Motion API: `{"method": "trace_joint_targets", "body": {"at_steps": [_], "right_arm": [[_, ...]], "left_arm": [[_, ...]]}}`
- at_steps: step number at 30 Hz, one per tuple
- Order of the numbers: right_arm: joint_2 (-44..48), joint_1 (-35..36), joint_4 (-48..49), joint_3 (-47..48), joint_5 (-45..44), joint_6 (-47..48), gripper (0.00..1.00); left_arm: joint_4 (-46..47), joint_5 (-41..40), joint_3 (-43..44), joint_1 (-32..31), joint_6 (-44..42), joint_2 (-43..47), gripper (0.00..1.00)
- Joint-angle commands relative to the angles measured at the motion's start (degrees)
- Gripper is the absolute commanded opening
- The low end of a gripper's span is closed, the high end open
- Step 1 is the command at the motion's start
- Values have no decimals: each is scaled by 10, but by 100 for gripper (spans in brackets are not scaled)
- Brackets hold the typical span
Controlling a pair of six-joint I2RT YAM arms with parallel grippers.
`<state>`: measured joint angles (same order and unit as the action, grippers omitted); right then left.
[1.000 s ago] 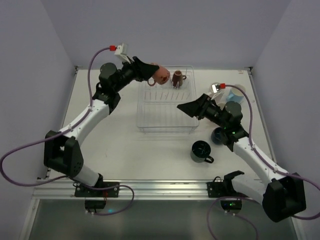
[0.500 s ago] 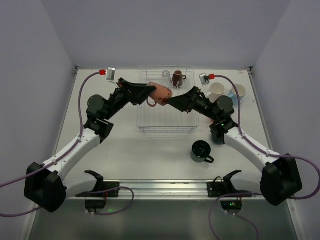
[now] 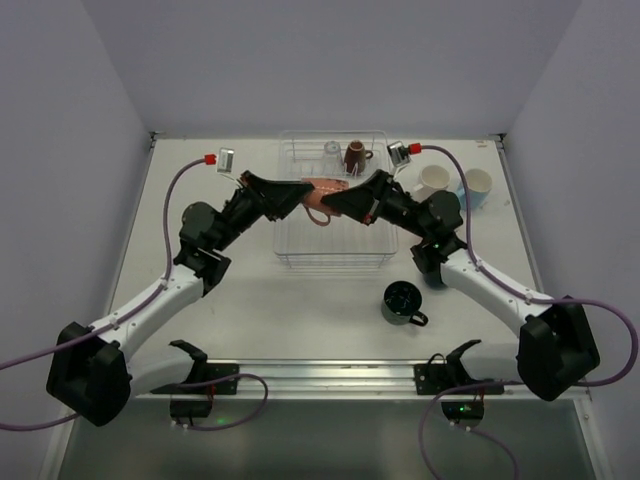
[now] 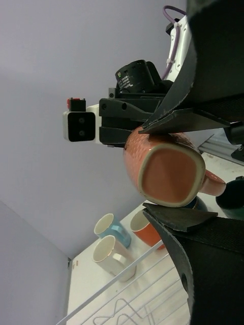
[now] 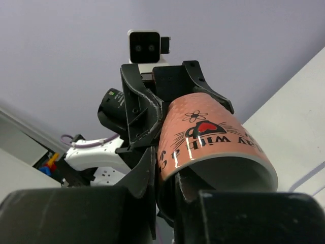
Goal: Unload the cups from the dish rack
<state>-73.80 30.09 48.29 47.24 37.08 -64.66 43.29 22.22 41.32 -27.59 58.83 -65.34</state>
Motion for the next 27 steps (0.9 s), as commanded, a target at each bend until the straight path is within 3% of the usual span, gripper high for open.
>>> {"method": "trace_joint_targets", "body": {"at_steps": [1,2,4,5,7,8,11,17,23,27], "right_arm": [[1,3,32,14,-23,16,0],[7,4,-20,14,-23,24,0],[23,4,-115,26,-29,88,0],[45,8,-230,33,-36,119,0],[66,12,-355,61,-61,217,0],[86,19,-458,66,-72,250,0],[120,47,-639,85,-146,355,0],[166,138,-851,102,-270,429,0],[126,266,-907,99,-371,396,0],[63,298,-910,110,-431,387,0]], "left_arm": [[17,-16,2,-11,-33,29,44],[-9,-26,12,-11,-50,45,65],[-127,-77,38,-11,-115,64,77],[-171,-102,69,-11,-139,68,84],[-277,-167,96,-11,-188,76,89],[-299,-183,110,-11,-201,77,90],[-347,-205,114,-11,-231,79,91],[-419,-210,104,-11,-263,90,92],[-471,-254,77,-11,-287,124,92],[-479,-278,59,-11,-295,130,91]]}}
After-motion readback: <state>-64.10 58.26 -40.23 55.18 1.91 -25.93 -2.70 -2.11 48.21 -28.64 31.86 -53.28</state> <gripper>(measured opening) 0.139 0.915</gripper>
